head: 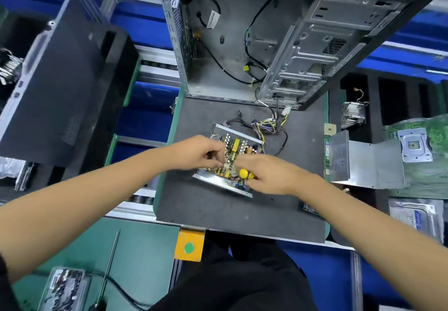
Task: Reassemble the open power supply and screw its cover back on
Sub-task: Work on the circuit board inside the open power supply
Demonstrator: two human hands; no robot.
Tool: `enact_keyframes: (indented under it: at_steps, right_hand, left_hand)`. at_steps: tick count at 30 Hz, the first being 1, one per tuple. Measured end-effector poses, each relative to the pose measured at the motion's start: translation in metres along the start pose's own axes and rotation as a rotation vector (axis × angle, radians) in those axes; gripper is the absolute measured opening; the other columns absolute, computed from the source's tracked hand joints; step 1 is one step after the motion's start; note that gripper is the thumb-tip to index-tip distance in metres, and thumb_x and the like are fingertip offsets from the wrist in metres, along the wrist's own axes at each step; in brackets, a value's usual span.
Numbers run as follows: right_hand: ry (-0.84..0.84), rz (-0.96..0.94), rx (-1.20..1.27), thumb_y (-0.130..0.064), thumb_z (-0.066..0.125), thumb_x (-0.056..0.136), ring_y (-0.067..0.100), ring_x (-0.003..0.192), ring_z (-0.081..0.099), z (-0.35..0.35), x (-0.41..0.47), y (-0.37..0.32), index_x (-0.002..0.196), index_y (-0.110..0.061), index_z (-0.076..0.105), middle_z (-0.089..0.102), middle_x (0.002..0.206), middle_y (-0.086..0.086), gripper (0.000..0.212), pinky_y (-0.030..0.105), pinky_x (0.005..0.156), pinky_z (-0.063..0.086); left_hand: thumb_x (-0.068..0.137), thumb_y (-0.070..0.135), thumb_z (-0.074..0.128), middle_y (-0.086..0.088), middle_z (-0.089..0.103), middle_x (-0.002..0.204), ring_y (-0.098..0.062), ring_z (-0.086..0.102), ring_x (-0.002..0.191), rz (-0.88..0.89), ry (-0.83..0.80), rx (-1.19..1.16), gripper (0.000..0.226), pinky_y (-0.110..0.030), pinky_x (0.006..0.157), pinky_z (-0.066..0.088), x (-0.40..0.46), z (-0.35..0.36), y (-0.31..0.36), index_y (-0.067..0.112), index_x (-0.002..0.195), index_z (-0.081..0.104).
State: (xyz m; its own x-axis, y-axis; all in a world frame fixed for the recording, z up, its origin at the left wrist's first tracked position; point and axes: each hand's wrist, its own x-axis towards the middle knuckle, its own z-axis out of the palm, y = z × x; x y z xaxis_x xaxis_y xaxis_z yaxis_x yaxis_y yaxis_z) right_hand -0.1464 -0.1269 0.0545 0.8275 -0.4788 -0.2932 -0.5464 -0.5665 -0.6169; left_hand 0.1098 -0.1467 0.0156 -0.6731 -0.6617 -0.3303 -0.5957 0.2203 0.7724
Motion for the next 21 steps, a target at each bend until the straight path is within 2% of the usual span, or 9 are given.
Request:
enact_keyframes:
  at_steps: [1,3,6,8,10,12,16,21]
  right_hand:
    - [-0.044,0.016,-0.067,-0.014,0.050,0.082,0.012,0.080,0.041,0.008,-0.001,0.003,0.097,-0.033,0.038,0.040,0.096,-0.010,0.028,0.033,0.064,0.036]
    - [-0.102,0.025,-0.173,-0.016,0.050,0.085,0.018,0.086,0.049,0.023,-0.002,0.010,0.113,-0.031,0.048,0.042,0.105,-0.009,0.032,0.032,0.063,0.034]
    - [-0.128,0.006,-0.240,-0.017,0.050,0.090,0.019,0.091,0.054,0.029,-0.003,0.017,0.131,-0.036,0.045,0.048,0.119,-0.012,0.045,0.032,0.062,0.035]
    - [-0.153,-0.028,-0.273,-0.015,0.049,0.091,0.020,0.087,0.055,0.030,-0.005,0.025,0.131,-0.037,0.045,0.049,0.122,-0.014,0.047,0.032,0.059,0.032]
    - [-0.181,-0.028,-0.287,-0.012,0.051,0.089,0.018,0.089,0.054,0.033,-0.008,0.030,0.133,-0.037,0.043,0.048,0.127,-0.017,0.052,0.031,0.057,0.030]
    - [-0.186,-0.032,-0.323,-0.013,0.052,0.090,0.019,0.089,0.054,0.038,-0.011,0.034,0.138,-0.036,0.040,0.045,0.133,-0.017,0.054,0.030,0.054,0.028]
    - [-0.159,-0.066,-0.388,-0.018,0.053,0.092,0.023,0.078,0.052,0.045,-0.009,0.037,0.131,-0.031,0.037,0.046,0.123,-0.011,0.044,0.033,0.053,0.031]
    - [-0.110,-0.068,-0.365,-0.028,0.062,0.081,0.027,0.073,0.054,0.045,-0.007,0.040,0.111,-0.030,0.034,0.045,0.104,-0.009,0.041,0.032,0.052,0.030]
  left_hand:
    - [0.094,0.017,0.075,0.032,0.061,0.079,0.005,0.056,0.070,0.021,-0.011,0.032,0.015,-0.009,0.063,0.040,0.000,-0.001,0.000,0.026,0.086,0.065]
    - [0.094,0.017,0.074,0.030,0.061,0.081,0.003,0.058,0.074,0.064,-0.025,0.095,0.016,-0.009,0.064,0.040,0.001,-0.001,0.001,0.027,0.086,0.064]
    - [0.097,0.024,0.070,0.019,0.068,0.092,-0.001,0.063,0.085,0.088,-0.082,0.174,0.009,-0.016,0.074,0.047,0.005,-0.002,0.003,0.026,0.105,0.068]
    - [0.099,0.026,0.068,0.012,0.071,0.098,-0.005,0.063,0.090,0.146,-0.097,0.243,0.014,-0.022,0.084,0.048,0.007,-0.001,0.004,0.024,0.112,0.071]
    - [0.099,0.024,0.068,0.014,0.069,0.093,-0.007,0.060,0.087,0.309,-0.032,0.356,0.006,-0.023,0.085,0.040,0.007,0.002,0.003,0.025,0.102,0.073]
    - [0.100,0.031,0.065,0.018,0.065,0.089,-0.005,0.053,0.091,0.393,0.048,0.443,0.007,-0.025,0.085,0.032,0.008,0.007,0.001,0.032,0.096,0.070]
    - [0.099,0.052,0.058,0.018,0.061,0.092,-0.009,0.040,0.101,0.429,0.027,0.480,0.021,-0.029,0.089,0.026,0.016,0.014,0.003,0.034,0.097,0.069]
    - [0.098,0.055,0.058,0.018,0.061,0.092,-0.011,0.038,0.101,0.453,-0.055,0.585,0.024,-0.036,0.090,0.035,0.023,0.017,0.002,0.034,0.097,0.071]
